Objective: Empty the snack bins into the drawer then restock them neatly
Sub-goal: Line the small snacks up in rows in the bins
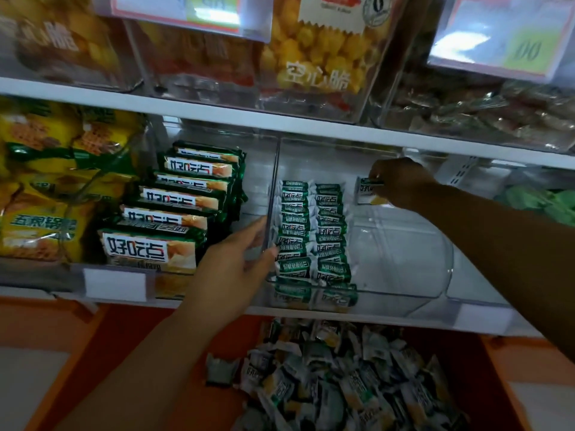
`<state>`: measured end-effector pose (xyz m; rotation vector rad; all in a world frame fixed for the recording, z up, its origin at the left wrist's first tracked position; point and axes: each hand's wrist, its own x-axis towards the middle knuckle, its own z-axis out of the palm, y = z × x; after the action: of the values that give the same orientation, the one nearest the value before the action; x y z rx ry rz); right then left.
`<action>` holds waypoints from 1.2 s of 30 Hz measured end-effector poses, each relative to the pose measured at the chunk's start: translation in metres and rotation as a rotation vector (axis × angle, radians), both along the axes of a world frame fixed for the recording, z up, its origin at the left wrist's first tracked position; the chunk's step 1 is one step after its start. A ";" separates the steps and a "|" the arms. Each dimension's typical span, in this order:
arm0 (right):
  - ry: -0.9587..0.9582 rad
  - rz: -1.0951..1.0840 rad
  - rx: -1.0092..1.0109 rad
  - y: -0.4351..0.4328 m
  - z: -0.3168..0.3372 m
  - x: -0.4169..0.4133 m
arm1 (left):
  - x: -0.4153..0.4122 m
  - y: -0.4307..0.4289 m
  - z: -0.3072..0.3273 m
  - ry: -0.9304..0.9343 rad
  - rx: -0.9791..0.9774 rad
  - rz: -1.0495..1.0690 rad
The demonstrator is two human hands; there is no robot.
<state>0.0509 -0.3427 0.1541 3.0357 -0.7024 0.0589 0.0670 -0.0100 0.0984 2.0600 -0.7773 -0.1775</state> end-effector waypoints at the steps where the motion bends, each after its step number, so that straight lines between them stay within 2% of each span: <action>1: 0.025 -0.008 -0.035 -0.003 -0.006 0.007 | 0.001 0.000 -0.001 0.010 -0.011 0.000; 6: 0.045 0.012 -0.209 -0.011 -0.031 0.026 | 0.002 0.001 -0.004 0.031 -0.055 -0.002; 15: 0.067 0.017 -0.268 -0.018 -0.053 0.040 | 0.005 0.003 -0.007 0.041 -0.029 -0.030; 22: -0.052 -0.008 -0.128 -0.001 -0.031 0.020 | 0.000 0.004 -0.004 0.023 -0.034 -0.008; 24: -0.197 0.064 -0.053 0.011 -0.017 0.001 | -0.007 0.006 -0.004 -0.122 -0.039 0.075; 26: -0.398 0.161 0.039 0.030 -0.009 -0.031 | -0.018 0.007 -0.003 -0.451 -0.021 0.128; 28: -0.580 0.246 0.127 0.059 -0.005 -0.077 | -0.036 0.004 -0.006 -0.579 -0.047 0.046; 30: -0.648 0.300 0.223 0.090 -0.009 -0.127 | -0.060 -0.001 -0.016 -0.474 -0.035 -0.110; 32: -0.593 0.323 0.348 0.112 -0.029 -0.173 | -0.084 -0.006 -0.038 -0.281 0.078 -0.247; 34: -0.382 0.270 0.477 0.123 -0.062 -0.205 | -0.102 -0.012 -0.068 -0.126 0.253 -0.346; 36: -0.088 0.157 0.579 0.120 -0.106 -0.222 | -0.113 -0.019 -0.098 -0.021 0.417 -0.408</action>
<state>-0.1710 -0.2229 0.0484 3.6604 -0.5612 -0.0122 -0.0463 -0.0293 0.0000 2.2638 -1.2530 -0.5885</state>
